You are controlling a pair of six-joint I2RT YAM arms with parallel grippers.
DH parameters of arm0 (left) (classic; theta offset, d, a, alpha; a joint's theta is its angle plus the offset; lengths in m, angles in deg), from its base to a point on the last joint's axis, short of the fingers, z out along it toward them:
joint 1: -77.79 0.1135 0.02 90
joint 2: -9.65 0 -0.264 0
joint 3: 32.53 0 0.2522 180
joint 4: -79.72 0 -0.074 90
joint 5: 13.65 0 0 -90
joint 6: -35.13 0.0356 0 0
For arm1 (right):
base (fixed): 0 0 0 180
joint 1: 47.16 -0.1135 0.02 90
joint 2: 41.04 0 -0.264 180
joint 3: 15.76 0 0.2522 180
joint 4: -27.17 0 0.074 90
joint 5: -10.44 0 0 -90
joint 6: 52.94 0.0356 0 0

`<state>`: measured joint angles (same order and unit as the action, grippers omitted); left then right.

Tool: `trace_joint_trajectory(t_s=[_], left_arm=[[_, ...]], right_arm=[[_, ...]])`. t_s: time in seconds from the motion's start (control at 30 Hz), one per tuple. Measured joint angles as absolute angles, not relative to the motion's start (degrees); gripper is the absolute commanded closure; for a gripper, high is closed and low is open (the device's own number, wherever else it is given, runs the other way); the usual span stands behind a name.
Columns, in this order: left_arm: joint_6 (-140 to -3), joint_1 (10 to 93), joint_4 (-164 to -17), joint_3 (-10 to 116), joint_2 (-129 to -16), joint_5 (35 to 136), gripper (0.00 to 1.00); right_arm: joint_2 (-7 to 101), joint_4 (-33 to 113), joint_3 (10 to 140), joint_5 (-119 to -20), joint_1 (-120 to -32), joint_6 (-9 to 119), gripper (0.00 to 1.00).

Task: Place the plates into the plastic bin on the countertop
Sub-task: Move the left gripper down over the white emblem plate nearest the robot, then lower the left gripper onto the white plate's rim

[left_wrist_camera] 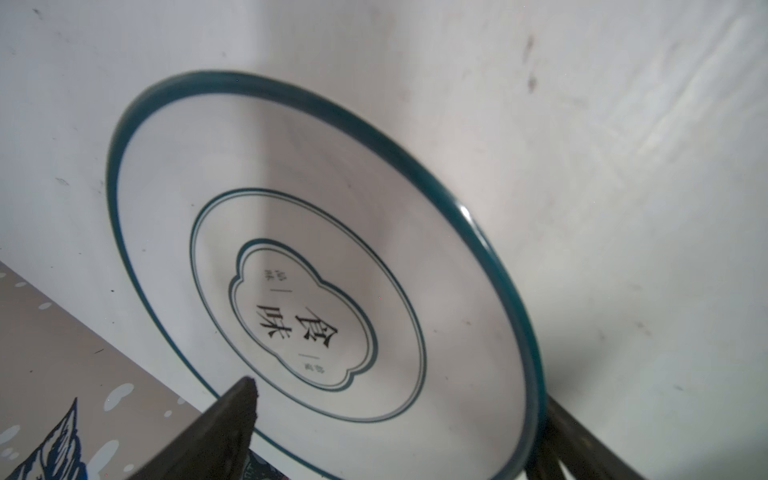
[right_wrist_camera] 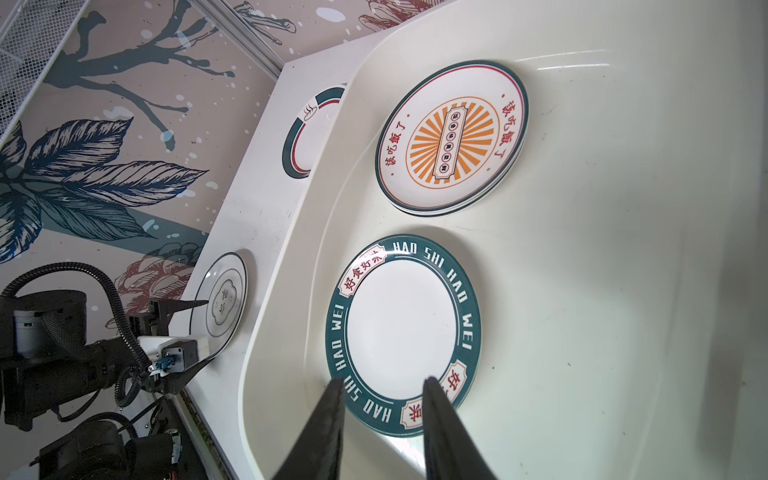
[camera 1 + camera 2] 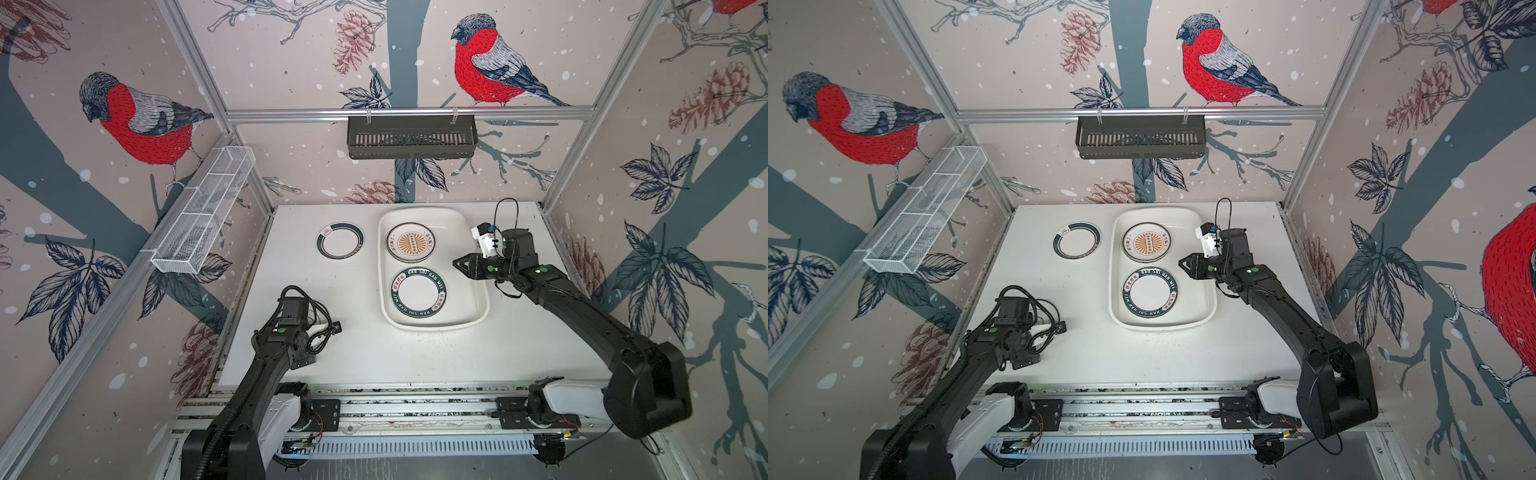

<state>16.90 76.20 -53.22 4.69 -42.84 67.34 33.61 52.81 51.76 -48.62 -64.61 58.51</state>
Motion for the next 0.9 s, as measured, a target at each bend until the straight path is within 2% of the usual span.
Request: trace_joint_trajectory(t_s=[0.3, 0.6, 0.9], left_arm=[[9.95, 74.15, -57.11, 10.48, -50.69, 70.40, 0.06], [1.42, 73.45, -46.18, 20.23, -51.98, 73.57, 0.06], [-14.16, 74.41, -43.67, 21.76, -52.48, 74.68, 0.06]], right_arm=[[33.76, 52.83, 52.11, -48.40, -64.37, 58.51, 0.66], [33.63, 52.92, 52.70, -48.40, -64.24, 58.49, 0.66], [33.52, 52.88, 52.72, -48.05, -64.13, 59.36, 0.66]])
